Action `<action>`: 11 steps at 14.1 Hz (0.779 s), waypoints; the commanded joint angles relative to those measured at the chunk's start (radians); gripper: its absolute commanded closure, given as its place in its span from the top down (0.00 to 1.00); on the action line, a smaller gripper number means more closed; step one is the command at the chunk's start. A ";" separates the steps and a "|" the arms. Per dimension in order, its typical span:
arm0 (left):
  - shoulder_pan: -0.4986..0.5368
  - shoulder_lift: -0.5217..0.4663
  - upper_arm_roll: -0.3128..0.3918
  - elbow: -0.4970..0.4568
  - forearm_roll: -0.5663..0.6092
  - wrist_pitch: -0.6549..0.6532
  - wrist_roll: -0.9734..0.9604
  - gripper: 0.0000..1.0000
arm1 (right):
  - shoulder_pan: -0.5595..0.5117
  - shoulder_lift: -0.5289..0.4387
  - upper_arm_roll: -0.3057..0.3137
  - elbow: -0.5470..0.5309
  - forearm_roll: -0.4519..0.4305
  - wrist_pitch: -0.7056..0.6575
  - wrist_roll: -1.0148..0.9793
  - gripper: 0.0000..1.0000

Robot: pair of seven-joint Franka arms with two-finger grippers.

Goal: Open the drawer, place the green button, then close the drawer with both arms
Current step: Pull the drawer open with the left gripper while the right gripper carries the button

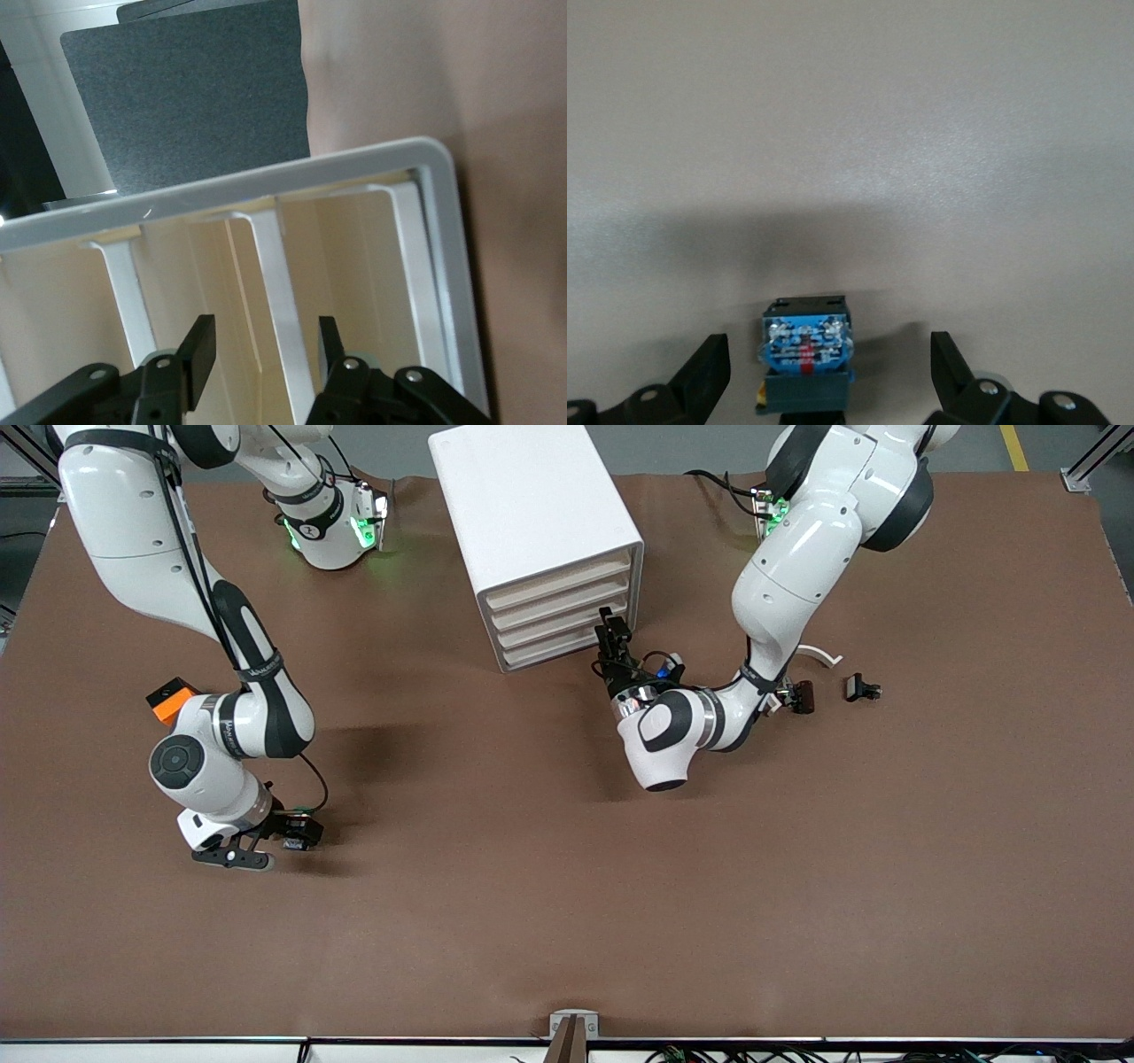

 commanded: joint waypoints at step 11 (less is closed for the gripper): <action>-0.032 0.034 -0.001 0.001 -0.087 0.032 -0.167 0.55 | 0.008 -0.004 0.006 -0.003 -0.017 -0.012 0.017 0.59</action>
